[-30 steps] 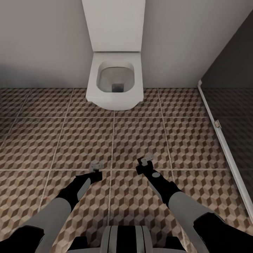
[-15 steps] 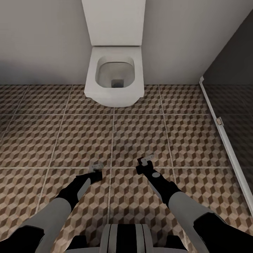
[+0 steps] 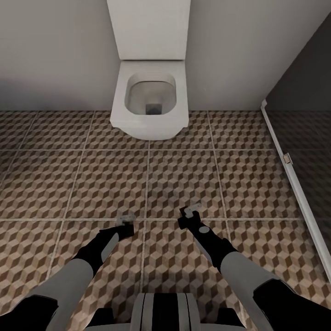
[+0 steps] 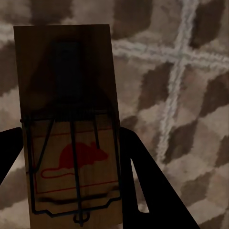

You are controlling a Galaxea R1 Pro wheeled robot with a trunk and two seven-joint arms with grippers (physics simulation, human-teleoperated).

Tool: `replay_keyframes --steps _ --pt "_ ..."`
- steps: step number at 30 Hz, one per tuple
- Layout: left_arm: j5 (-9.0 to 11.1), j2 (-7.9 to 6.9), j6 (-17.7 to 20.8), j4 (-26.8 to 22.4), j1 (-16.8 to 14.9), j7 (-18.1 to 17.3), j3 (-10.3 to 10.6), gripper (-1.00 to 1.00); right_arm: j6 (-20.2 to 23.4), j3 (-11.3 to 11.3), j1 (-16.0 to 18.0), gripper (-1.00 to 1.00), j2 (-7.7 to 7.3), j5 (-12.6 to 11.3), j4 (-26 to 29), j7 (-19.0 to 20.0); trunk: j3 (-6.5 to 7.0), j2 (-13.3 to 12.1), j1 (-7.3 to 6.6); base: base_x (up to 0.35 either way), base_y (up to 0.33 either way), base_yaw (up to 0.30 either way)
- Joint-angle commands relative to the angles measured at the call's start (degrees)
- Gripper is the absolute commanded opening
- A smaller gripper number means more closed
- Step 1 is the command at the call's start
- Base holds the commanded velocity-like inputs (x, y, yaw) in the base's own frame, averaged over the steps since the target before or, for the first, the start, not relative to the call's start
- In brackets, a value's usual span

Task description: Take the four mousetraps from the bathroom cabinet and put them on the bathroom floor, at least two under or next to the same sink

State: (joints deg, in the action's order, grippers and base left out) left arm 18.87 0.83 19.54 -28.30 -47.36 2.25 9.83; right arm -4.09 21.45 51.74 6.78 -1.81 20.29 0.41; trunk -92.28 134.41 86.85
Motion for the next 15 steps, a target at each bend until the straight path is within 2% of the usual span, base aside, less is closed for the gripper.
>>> replay_keyframes --steps 1,8,15 --pt "0.4 -0.04 0.2 -0.1 0.0 0.4 0.3 -1.0 -0.2 0.2 0.0 -1.0 -0.01 -0.2 -0.1 0.0 -0.02 0.0 -0.01 0.0 0.0 0.0" --pt "0.4 -0.04 0.3 -0.1 0.0 0.4 0.3 -1.0 -0.2 0.2 0.0 -1.0 -0.01 -0.2 -0.1 0.0 -0.02 0.0 -0.01 0.038 0.0 0.0" --pt "0.4 -0.04 0.3 -0.1 0.0 0.4 0.3 -1.0 -0.2 0.2 -0.1 -1.0 -0.01 -0.2 -0.1 0.0 -0.02 0.0 -0.01 0.236 0.047 0.0"
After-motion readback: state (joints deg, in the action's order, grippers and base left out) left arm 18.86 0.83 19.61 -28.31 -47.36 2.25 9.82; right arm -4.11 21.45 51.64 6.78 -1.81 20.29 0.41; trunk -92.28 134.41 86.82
